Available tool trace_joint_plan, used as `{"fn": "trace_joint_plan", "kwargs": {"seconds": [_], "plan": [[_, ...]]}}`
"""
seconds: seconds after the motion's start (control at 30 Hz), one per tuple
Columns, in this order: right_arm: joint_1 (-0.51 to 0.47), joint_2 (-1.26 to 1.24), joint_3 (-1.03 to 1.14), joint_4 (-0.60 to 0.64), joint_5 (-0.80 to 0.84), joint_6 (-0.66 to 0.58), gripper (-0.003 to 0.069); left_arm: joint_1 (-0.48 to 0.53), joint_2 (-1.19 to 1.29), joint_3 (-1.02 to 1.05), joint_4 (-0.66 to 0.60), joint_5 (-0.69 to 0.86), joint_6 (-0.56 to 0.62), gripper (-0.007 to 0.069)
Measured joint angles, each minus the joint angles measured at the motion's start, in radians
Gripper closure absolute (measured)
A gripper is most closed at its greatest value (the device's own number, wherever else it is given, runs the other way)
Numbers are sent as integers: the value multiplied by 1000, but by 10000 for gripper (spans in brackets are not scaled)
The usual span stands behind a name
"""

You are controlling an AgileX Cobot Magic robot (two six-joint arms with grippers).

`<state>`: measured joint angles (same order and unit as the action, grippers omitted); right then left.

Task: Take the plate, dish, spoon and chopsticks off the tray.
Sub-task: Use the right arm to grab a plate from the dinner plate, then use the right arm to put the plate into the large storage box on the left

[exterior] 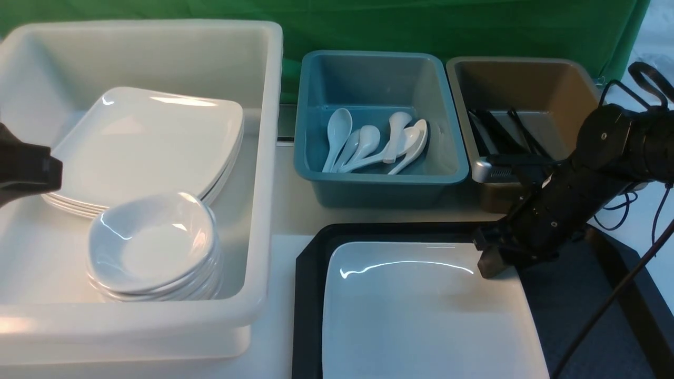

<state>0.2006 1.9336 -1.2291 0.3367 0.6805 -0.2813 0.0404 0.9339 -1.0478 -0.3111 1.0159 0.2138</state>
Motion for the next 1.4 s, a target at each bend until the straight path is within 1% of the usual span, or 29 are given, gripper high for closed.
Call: {"fn": "trace_joint_plan", "kwargs": {"seconds": [0.03,0.27,0.37,0.47,0.5,0.6,0.63,0.67,0.8,1.13,1.33,1.4], "plan": [[0,-1,0,3,6,-16,403,0,0,0,0,0,0,608],[-1,-5,0,7,7,-25,404,0,0,0,5,0,0,608],[-2,-31,0,2,33,-25,420,0,0,0,14,0,0,608],[-4,-83,0,-5,60,-25,454,0,0,0,19,0,0,608],[-4,-122,0,-6,72,-25,482,0,0,0,22,0,0,608],[-4,-215,1,3,89,-25,534,0,0,0,23,-5,0,608],[-4,-228,1,4,89,-25,538,0,0,0,23,-6,0,608],[-4,-282,1,7,93,-25,565,0,0,0,23,-12,0,608],[-4,-373,1,6,95,-23,591,0,0,0,24,-15,0,608],[-4,-556,3,-34,93,-26,598,0,0,0,33,-19,-14,608],[-4,-606,-89,-39,121,-26,598,0,0,0,95,-23,-71,608],[-4,-610,-167,-37,130,-26,598,0,0,0,111,-23,-88,608]]}}
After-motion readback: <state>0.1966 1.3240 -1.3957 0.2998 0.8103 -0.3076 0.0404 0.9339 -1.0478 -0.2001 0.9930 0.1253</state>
